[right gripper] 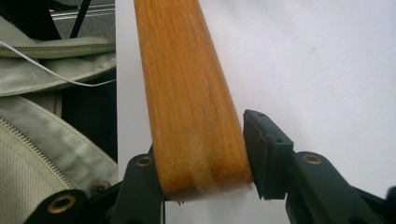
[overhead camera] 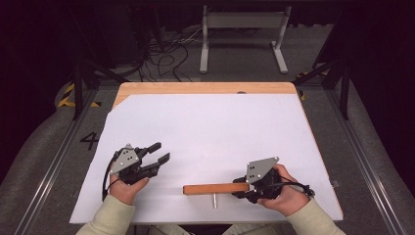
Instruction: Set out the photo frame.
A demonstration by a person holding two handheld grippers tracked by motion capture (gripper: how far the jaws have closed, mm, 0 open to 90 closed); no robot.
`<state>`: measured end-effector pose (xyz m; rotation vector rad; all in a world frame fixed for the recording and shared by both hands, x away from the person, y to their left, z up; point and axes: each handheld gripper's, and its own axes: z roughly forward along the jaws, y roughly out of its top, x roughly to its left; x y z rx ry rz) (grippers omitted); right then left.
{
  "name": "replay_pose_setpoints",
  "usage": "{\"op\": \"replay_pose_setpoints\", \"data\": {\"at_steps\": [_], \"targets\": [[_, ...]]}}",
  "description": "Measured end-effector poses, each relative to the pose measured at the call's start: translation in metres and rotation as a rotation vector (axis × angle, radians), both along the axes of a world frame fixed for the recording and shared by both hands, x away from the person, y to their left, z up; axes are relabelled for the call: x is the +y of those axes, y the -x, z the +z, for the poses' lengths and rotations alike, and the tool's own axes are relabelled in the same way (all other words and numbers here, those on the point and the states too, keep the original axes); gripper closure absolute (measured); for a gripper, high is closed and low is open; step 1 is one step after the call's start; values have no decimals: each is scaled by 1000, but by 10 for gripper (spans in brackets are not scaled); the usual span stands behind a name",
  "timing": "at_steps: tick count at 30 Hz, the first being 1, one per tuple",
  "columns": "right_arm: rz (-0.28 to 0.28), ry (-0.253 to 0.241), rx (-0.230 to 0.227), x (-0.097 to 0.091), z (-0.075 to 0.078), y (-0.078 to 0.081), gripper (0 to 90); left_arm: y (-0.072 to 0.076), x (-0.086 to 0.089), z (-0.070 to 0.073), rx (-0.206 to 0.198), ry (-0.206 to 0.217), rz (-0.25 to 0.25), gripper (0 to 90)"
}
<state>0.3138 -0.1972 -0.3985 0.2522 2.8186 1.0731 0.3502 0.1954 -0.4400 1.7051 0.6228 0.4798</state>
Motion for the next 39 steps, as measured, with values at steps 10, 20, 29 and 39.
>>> {"op": "replay_pose_setpoints", "data": {"at_steps": [10,20,29,39], "targets": [[10,-5,-21,-1,-2,13,559,1,-1,0,1,-9,-6,482],[-42,-20,-15,-10,-3,16,496,0,-3,-1,10,-4,-13,476],[-130,-16,37,-32,-16,15,518,-4,-5,-3,26,4,-19,473],[-115,-1,127,-35,-34,16,891,-7,-8,-5,43,-26,3,483]]}}
